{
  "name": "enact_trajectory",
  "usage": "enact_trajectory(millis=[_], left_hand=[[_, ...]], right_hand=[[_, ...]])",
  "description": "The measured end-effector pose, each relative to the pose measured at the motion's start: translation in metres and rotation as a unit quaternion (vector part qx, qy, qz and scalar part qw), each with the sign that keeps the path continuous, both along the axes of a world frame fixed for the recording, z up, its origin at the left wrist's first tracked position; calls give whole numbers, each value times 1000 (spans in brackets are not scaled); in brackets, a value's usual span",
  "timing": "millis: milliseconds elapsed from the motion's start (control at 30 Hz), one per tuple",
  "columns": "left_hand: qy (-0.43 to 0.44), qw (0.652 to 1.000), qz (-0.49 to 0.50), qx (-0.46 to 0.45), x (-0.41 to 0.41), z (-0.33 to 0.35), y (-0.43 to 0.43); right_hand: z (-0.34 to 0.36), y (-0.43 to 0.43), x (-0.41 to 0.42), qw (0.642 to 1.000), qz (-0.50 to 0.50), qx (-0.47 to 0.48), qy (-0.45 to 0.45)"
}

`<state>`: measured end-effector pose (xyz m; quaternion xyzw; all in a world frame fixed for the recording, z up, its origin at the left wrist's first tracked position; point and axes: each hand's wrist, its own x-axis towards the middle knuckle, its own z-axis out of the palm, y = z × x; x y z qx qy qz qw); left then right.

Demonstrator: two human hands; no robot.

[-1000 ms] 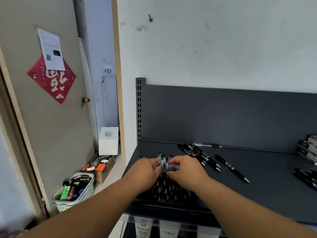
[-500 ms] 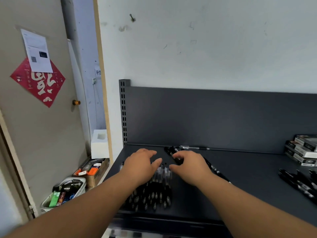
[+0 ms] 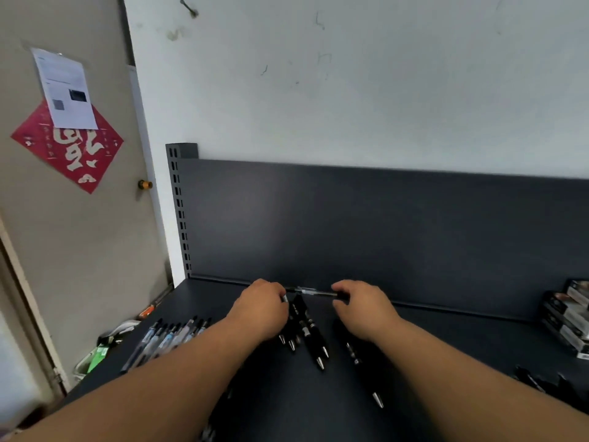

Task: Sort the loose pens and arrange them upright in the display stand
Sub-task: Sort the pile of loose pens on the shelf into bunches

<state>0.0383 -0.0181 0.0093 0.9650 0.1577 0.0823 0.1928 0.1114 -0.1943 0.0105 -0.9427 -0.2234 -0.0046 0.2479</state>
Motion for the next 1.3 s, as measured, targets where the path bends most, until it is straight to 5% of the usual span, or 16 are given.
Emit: enact_trajectory(millis=[500,1300], left_hand=[[48,993,106,-19,26,-11,-27],[9,997,46,-64,-4,-7,-42]], right_hand=[[-12,5,52,984,71,-155,-62],[-2,-38,-8,997,-56,-53,1]])
